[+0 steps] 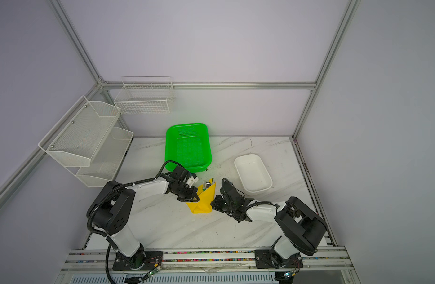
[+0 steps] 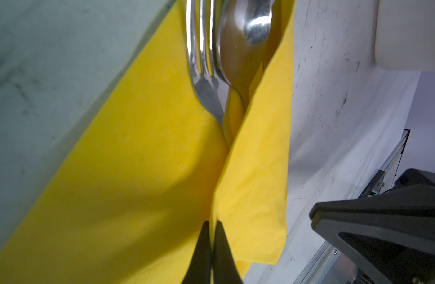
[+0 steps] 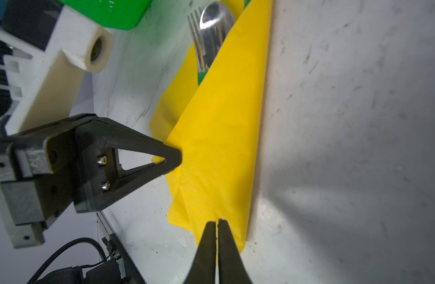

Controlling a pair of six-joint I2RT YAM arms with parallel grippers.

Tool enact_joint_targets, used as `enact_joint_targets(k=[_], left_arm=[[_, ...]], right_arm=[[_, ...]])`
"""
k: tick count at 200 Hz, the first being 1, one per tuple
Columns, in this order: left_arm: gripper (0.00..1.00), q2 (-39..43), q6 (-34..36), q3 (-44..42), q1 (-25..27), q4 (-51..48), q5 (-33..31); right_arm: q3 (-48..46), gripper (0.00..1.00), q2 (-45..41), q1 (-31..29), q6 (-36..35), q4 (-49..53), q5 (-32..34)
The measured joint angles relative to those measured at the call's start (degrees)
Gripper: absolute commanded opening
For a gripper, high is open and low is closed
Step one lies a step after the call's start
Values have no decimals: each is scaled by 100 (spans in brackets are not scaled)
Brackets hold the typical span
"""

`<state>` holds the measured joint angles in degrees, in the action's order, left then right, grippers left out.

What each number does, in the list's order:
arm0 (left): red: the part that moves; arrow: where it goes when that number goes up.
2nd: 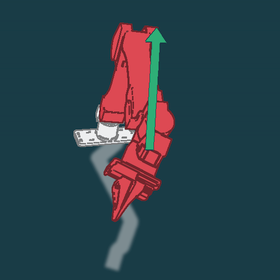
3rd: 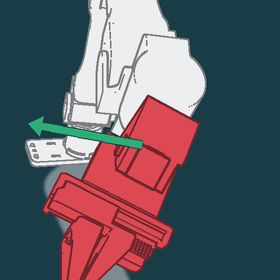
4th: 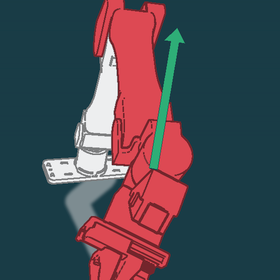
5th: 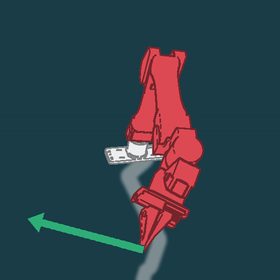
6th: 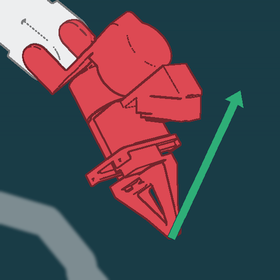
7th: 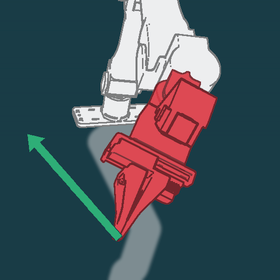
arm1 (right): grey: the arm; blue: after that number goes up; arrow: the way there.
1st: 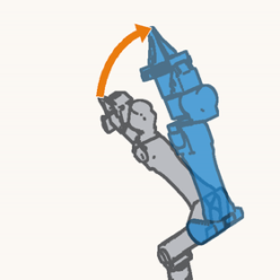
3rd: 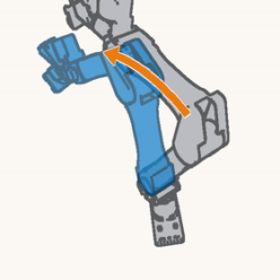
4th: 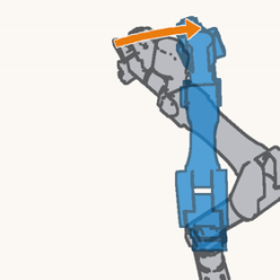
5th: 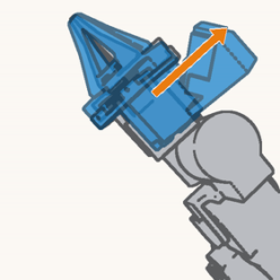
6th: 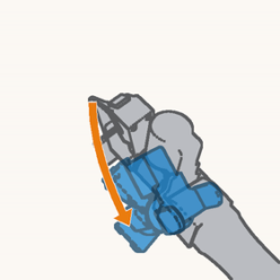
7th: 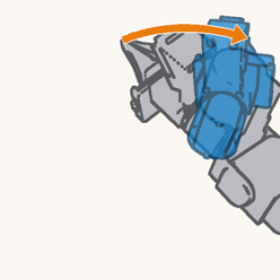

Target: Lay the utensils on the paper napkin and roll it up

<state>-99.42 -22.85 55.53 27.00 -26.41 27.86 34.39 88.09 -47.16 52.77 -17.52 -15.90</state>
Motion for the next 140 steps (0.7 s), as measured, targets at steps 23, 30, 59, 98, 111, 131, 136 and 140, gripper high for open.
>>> enact_joint_targets(k=[23,30,59,98,111,131,136,140], left_arm=[[4,0,0,0,0,0,-2],[4,0,0,0,0,2,-2],[6,0,0,0,0,2,-2],[7,0,-4,0,0,2,-7],[7,0,-9,0,0,9,-20],[13,11,-46,-4,0,61,-17],[20,17,-50,-4,0,70,-20],[23,22,-61,-4,0,72,-26]], right_arm=[[339,9,428,-138,-118,-70,-205],[444,9,538,-188,-162,-68,-223],[743,9,901,-317,-297,-37,-229],[758,8,1082,-330,-334,13,-142],[748,9,1082,-330,-330,0,-120],[734,8,1086,-330,-313,-39,-96],[723,8,1088,-330,-306,-63,-98],[713,9,1088,-330,-299,-76,-98]])
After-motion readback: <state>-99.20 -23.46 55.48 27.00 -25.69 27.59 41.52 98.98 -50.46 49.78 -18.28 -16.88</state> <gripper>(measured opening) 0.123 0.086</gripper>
